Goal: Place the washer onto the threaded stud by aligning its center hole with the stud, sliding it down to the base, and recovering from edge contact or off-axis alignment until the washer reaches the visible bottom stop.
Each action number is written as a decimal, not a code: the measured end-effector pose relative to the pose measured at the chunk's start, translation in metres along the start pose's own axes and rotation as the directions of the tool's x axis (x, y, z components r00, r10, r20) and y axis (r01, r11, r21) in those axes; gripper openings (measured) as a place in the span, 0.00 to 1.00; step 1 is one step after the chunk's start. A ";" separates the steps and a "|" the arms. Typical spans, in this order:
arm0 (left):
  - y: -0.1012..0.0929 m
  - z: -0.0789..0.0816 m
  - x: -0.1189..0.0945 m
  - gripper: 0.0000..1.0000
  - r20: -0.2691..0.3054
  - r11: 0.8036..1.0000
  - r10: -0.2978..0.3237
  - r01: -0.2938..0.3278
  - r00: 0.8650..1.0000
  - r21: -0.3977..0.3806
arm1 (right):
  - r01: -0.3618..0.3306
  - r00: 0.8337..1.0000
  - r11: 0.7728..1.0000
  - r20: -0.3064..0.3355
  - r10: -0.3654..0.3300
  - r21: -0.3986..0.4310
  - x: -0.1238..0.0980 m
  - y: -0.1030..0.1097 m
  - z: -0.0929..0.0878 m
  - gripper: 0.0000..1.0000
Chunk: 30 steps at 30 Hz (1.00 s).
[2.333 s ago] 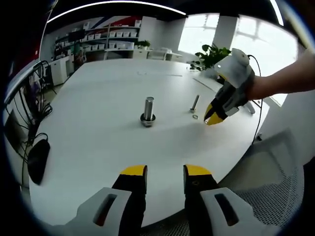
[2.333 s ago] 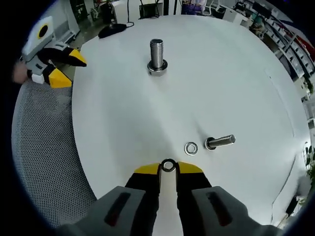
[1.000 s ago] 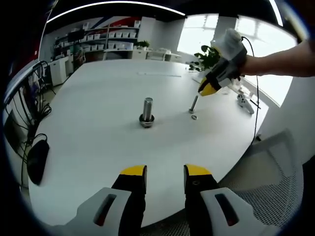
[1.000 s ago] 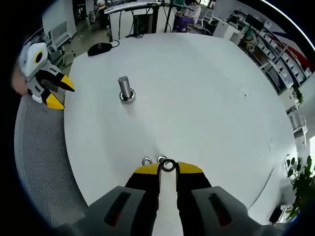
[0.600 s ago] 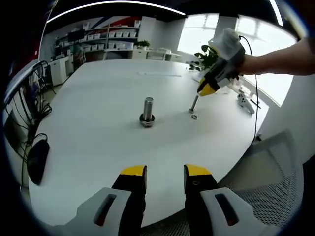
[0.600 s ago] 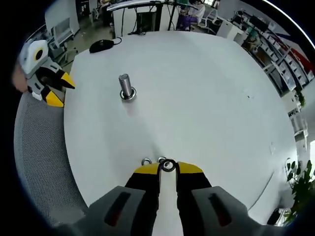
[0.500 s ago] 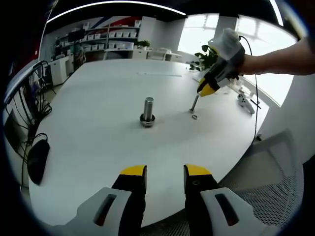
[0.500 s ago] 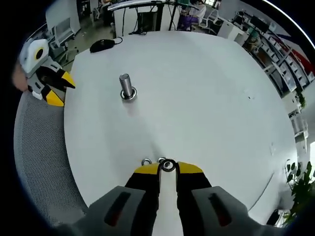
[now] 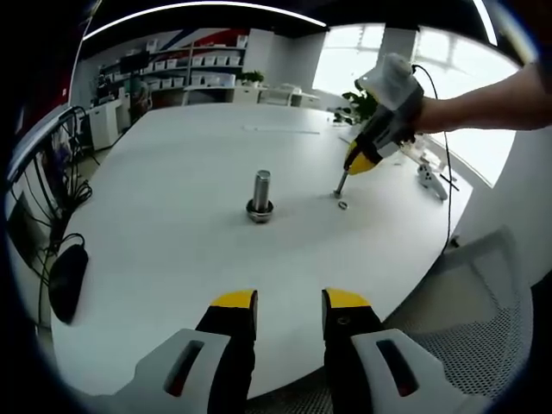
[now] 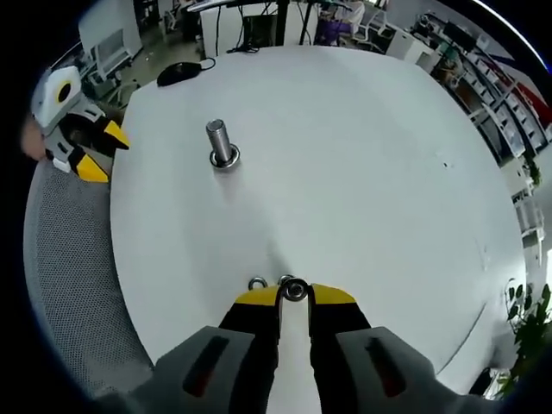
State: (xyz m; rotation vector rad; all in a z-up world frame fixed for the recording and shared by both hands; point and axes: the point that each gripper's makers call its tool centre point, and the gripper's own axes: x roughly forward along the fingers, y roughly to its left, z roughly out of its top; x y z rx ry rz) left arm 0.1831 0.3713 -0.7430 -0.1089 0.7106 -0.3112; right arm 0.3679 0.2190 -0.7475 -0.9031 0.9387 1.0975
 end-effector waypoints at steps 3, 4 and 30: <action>0.000 0.000 0.000 0.28 -0.002 1.000 0.002 -0.002 1.000 0.000 | -0.005 1.000 1.000 -0.011 0.005 -0.001 0.006 -0.001 0.000 0.13; 0.001 0.000 0.000 0.28 -0.002 1.000 0.003 -0.003 1.000 0.000 | -0.006 1.000 1.000 -0.014 0.006 0.000 0.007 -0.001 0.000 0.13; 0.001 -0.001 0.000 0.28 0.000 1.000 0.001 -0.001 1.000 0.000 | -0.059 0.993 0.996 -0.100 0.066 0.072 0.038 0.004 -0.015 0.14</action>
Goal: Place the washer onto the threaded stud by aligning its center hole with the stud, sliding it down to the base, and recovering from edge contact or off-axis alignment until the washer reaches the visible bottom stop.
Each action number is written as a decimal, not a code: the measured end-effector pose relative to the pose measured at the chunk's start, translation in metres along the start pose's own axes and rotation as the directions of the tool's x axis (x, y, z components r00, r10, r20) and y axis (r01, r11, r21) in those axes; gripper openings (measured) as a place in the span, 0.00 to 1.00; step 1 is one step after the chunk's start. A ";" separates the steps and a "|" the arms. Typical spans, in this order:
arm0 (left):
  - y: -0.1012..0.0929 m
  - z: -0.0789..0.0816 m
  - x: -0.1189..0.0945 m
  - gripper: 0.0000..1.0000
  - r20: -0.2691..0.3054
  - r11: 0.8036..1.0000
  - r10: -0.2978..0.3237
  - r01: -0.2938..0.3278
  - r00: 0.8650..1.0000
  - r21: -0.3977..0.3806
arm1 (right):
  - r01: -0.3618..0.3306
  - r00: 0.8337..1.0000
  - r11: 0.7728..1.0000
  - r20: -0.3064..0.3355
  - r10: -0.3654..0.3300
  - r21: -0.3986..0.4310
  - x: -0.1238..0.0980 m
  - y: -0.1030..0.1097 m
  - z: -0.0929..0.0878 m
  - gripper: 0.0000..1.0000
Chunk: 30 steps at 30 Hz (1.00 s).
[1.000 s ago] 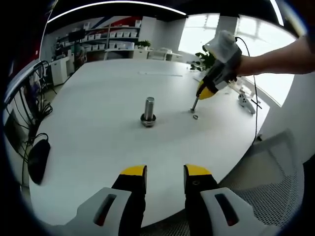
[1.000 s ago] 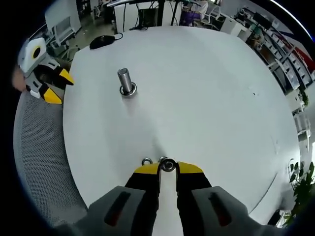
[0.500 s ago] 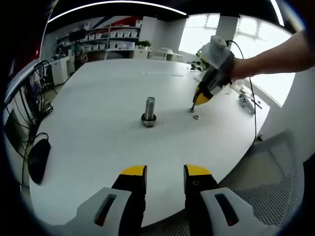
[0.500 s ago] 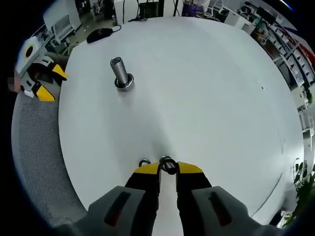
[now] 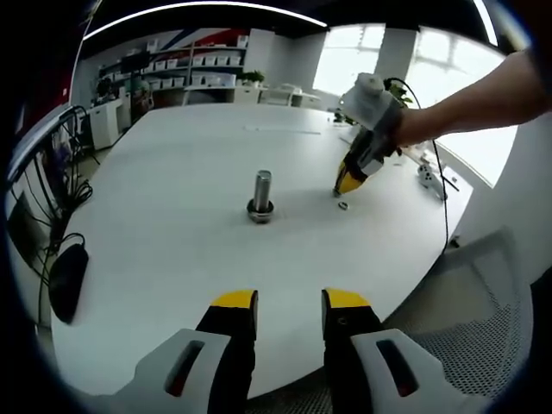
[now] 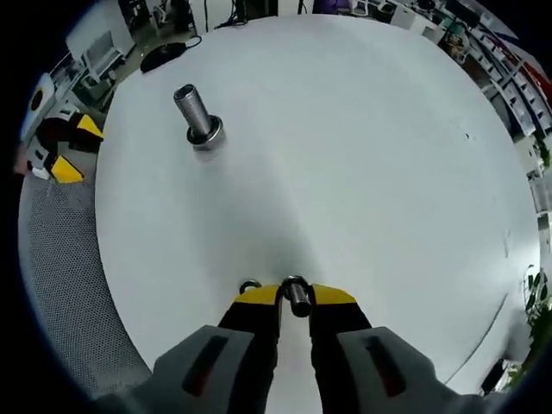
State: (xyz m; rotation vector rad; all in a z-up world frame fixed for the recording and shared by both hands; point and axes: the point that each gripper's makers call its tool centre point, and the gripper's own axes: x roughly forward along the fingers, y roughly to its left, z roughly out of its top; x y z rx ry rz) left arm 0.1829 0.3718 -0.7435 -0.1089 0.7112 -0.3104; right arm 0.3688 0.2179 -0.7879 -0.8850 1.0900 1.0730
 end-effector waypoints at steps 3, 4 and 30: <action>0.000 0.000 0.001 0.27 0.000 1.000 0.000 0.000 1.000 0.000 | -0.002 1.000 1.000 -0.003 0.002 0.006 0.001 -0.001 -0.002 0.15; 0.000 0.000 0.001 0.27 -0.001 1.000 0.000 0.000 1.000 0.001 | -0.002 1.000 1.000 -0.003 0.002 0.007 0.001 -0.001 -0.002 0.15; 0.000 -0.001 0.000 0.27 -0.004 1.000 0.002 -0.002 1.000 0.002 | 0.008 1.000 0.999 0.004 -0.009 0.041 -0.003 0.013 -0.022 0.18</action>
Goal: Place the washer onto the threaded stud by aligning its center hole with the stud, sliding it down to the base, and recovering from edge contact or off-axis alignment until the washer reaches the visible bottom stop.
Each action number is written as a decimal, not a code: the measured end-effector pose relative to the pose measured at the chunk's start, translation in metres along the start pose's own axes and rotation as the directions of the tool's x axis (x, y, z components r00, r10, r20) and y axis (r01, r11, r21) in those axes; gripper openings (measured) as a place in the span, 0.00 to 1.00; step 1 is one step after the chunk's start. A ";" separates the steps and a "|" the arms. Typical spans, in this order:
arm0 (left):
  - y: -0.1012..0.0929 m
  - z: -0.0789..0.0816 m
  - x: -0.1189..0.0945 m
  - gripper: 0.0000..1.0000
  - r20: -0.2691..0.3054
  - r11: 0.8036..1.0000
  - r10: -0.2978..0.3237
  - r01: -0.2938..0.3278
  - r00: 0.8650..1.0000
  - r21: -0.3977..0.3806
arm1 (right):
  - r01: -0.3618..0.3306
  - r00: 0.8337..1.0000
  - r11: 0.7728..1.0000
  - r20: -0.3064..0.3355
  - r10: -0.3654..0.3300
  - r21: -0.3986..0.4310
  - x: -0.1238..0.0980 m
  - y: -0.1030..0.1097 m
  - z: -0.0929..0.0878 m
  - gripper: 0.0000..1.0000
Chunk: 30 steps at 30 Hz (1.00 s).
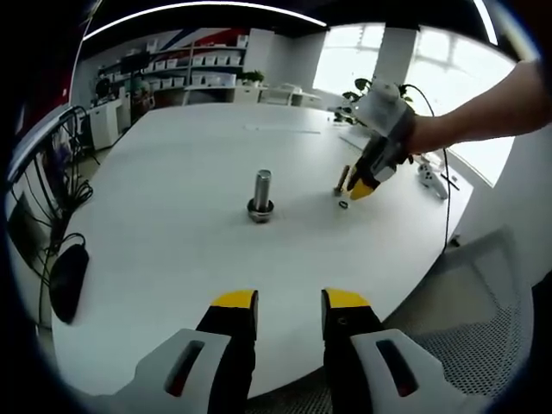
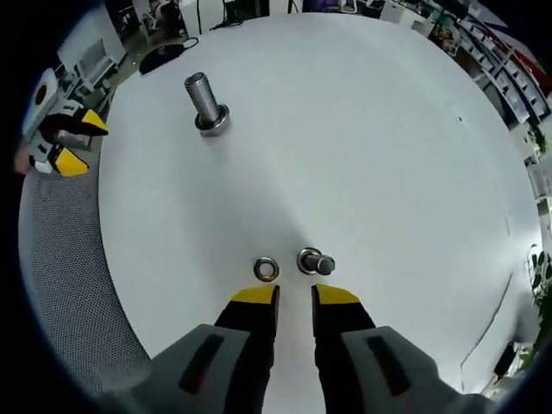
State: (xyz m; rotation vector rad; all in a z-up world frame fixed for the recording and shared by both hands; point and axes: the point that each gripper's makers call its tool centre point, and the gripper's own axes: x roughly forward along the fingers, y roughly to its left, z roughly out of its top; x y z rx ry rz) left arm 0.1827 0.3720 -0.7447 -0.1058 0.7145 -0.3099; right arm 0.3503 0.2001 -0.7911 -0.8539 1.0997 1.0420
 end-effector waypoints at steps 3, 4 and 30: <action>0.000 0.000 0.000 0.27 0.001 1.000 0.001 -0.001 1.000 -0.001 | -0.011 1.000 1.000 0.001 0.011 -0.001 0.001 0.005 -0.001 0.18; 0.000 0.000 0.000 0.27 0.001 1.000 0.001 -0.001 1.000 0.000 | -0.013 1.000 1.000 0.001 0.013 -0.002 0.001 0.006 -0.001 0.18; 0.000 -0.001 0.000 0.27 -0.006 1.000 0.002 -0.002 1.000 0.002 | -0.029 0.999 0.999 0.036 0.030 -0.026 0.011 0.021 0.013 0.16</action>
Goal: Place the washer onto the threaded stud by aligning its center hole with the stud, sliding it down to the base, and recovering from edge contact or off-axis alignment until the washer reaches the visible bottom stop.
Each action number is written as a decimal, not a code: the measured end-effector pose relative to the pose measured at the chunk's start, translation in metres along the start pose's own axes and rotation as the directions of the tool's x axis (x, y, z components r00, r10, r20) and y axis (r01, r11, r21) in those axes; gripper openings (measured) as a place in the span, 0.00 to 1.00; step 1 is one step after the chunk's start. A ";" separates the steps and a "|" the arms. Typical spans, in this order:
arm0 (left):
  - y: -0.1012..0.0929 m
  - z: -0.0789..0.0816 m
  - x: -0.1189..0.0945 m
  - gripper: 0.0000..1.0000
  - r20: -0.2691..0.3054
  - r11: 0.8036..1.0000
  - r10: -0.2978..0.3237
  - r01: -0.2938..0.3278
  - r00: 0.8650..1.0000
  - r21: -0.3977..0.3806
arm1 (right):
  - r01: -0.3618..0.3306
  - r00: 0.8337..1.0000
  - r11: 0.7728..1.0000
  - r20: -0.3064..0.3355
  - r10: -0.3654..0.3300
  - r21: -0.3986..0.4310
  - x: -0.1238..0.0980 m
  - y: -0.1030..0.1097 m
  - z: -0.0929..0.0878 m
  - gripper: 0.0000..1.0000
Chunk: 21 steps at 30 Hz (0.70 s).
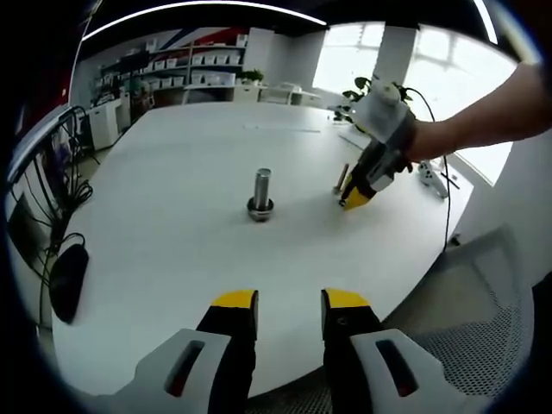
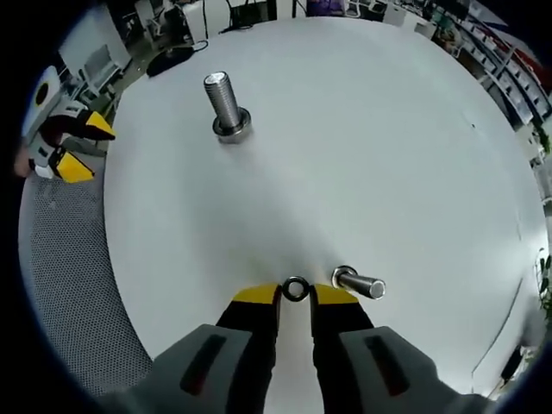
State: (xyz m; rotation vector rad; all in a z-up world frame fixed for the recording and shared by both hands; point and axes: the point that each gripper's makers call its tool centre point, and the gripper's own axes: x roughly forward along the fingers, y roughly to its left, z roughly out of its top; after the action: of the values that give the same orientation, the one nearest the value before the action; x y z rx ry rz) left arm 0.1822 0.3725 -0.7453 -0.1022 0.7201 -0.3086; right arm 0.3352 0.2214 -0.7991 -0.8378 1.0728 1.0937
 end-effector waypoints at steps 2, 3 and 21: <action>0.000 0.000 0.000 0.27 0.000 1.000 -0.002 0.002 1.000 0.000 | -0.006 1.000 1.000 -0.004 0.006 -0.026 0.000 0.001 0.000 0.16; 0.000 0.000 0.000 0.27 0.000 1.000 -0.002 0.002 1.000 0.002 | -0.008 1.000 0.999 -0.009 0.008 -0.032 -0.001 0.001 0.000 0.16; 0.000 0.000 0.000 0.27 0.000 1.000 0.004 -0.004 1.000 0.001 | 0.013 0.997 0.997 -0.077 -0.018 -0.071 0.002 0.001 0.000 0.14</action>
State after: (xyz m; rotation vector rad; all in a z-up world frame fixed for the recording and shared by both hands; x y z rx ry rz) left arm 0.1824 0.3728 -0.7457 -0.0997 0.7204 -0.3055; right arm 0.3346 0.2223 -0.8009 -0.9501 1.0954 1.0991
